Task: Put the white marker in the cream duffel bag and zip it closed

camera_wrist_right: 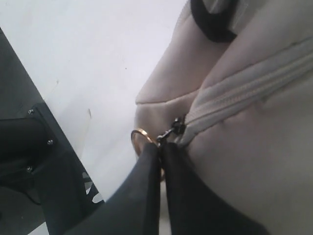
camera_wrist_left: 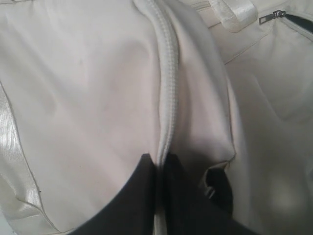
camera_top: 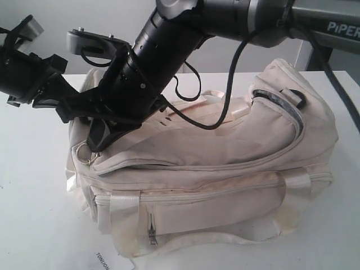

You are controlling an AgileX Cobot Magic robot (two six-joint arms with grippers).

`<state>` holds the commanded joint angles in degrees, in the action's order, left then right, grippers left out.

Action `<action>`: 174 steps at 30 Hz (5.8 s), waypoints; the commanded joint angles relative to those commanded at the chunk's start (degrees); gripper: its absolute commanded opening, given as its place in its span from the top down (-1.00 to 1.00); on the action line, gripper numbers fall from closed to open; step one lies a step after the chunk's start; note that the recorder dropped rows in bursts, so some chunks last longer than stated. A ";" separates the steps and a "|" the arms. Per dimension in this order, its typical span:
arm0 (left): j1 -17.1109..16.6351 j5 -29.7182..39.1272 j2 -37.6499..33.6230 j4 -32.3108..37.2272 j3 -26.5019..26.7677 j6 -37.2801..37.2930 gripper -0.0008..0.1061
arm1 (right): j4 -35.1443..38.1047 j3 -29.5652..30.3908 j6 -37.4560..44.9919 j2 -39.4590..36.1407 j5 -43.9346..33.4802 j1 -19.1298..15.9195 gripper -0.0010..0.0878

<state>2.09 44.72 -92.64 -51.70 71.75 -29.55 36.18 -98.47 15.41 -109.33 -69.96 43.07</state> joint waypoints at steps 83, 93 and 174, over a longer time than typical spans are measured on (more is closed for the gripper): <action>-0.77 -0.59 1.93 5.59 4.20 0.21 -0.06 | -10.15 -0.11 46.02 -1.97 16.97 -1.52 0.49; -0.77 -0.37 1.93 5.59 4.20 0.21 -0.06 | -10.23 -0.23 44.65 -1.97 12.00 -1.52 0.98; 14.60 -14.65 -1.96 15.78 10.40 2.83 0.99 | -11.85 -0.23 6.23 3.71 19.29 -2.81 0.88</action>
<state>16.69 30.07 -94.61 -35.92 82.14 -26.72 24.34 -98.70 21.65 -105.63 -50.67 40.26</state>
